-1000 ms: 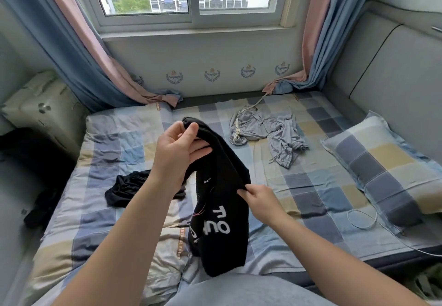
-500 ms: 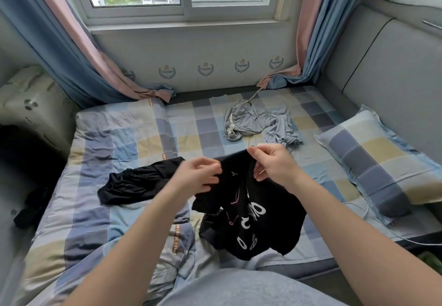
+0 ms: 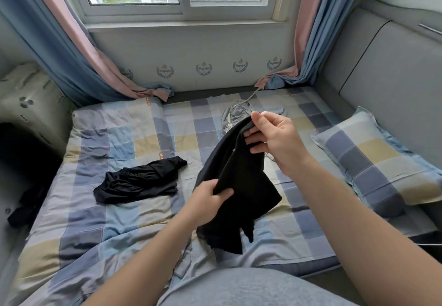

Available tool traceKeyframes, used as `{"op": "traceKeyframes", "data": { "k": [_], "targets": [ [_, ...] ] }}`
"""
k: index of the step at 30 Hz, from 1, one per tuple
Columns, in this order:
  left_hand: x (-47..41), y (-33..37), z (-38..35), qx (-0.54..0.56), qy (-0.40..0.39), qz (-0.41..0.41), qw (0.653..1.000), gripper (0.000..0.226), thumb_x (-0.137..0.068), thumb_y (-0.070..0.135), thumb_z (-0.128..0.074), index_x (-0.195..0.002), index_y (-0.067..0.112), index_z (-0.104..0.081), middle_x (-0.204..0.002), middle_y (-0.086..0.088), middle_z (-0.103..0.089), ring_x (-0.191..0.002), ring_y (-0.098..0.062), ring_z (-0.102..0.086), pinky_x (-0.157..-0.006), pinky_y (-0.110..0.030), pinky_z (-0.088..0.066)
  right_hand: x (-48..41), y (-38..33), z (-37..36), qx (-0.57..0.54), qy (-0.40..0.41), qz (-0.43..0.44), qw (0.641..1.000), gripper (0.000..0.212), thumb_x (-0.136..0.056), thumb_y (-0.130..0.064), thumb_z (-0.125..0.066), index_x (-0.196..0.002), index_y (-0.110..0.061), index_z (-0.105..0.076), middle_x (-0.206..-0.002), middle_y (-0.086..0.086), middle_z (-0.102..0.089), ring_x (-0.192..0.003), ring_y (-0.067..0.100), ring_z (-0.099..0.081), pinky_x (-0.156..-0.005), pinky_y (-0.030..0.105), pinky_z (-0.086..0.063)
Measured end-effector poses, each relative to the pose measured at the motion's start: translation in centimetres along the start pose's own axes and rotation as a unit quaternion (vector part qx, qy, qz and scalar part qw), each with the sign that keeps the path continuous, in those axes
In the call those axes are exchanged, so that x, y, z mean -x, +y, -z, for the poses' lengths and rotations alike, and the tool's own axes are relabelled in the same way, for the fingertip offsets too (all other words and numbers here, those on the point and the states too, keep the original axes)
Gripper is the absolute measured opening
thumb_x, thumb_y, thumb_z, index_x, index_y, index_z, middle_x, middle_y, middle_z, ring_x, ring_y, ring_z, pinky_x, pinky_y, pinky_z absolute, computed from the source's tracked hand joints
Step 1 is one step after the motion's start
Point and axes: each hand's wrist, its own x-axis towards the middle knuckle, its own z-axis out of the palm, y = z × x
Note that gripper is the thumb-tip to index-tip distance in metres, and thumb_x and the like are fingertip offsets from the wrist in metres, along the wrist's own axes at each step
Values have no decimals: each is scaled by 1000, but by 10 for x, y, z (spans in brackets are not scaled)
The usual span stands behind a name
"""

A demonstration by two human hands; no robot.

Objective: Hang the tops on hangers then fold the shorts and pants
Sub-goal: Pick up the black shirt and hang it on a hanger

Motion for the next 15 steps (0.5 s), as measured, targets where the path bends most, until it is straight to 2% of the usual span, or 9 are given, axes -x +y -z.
{"op": "traceKeyframes", "data": {
  "k": [2,5,7,9,12,14,15],
  "targets": [
    [-1,5,12,51,47,-2,998,16,-99,21,-61,-99,9,-71,-98,-15,-73,-95,-31,-69,-85,-42,-53,0,9,7,29,-8,-26,999,17,-102,-21,-57,-88,-15,-63,-92,1,-77,-80,18,-74,-59,28,-57],
    [-1,16,30,156,107,32,981,17,-99,11,-61,-106,3,-73,-106,-19,-74,-104,-35,-69,-98,-50,-50,5,27,13,62,-56,-77,994,6,-100,-18,-60,-96,-16,-64,-104,3,-76,-96,22,-73,-75,38,-62],
    [0,21,37,219,134,67,964,20,-98,15,-62,-106,-2,-71,-105,-24,-72,-103,-37,-69,-101,-53,-48,14,42,13,104,-104,-104,984,7,-98,-19,-63,-103,-14,-64,-108,3,-75,-101,21,-72,-87,42,-60],
    [2,25,41,260,149,99,949,26,-99,22,-62,-104,-3,-69,-106,-26,-71,-103,-39,-68,-100,-52,-50,24,57,8,147,-156,-120,969,22,-94,-24,-69,-114,-19,-63,-119,-1,-70,-110,18,-67,-94,38,-57],
    [6,30,45,307,142,112,934,26,-98,26,-62,-101,1,-70,-94,-18,-74,-93,-33,-71,-90,-45,-56,42,79,-3,196,-235,-112,945,62,-85,-32,-79,-138,-34,-48,-139,-13,-53,-128,8,-52,-102,30,-48],
    [7,34,47,322,124,107,933,23,-98,27,-63,-95,5,-70,-83,-12,-75,-82,-28,-73,-80,-39,-57,52,95,-12,206,-276,-105,933,76,-79,-30,-83,-142,-41,-40,-138,-13,-52,-126,1,-51,-103,25,-46],
    [7,36,47,327,117,104,932,22,-98,27,-63,-93,7,-70,-80,-10,-75,-78,-26,-72,-76,-36,-58,56,100,-16,211,-279,-97,932,74,-79,-27,-83,-138,-44,-42,-134,-13,-55,-121,-3,-53,-100,20,-46]
  ]
}}
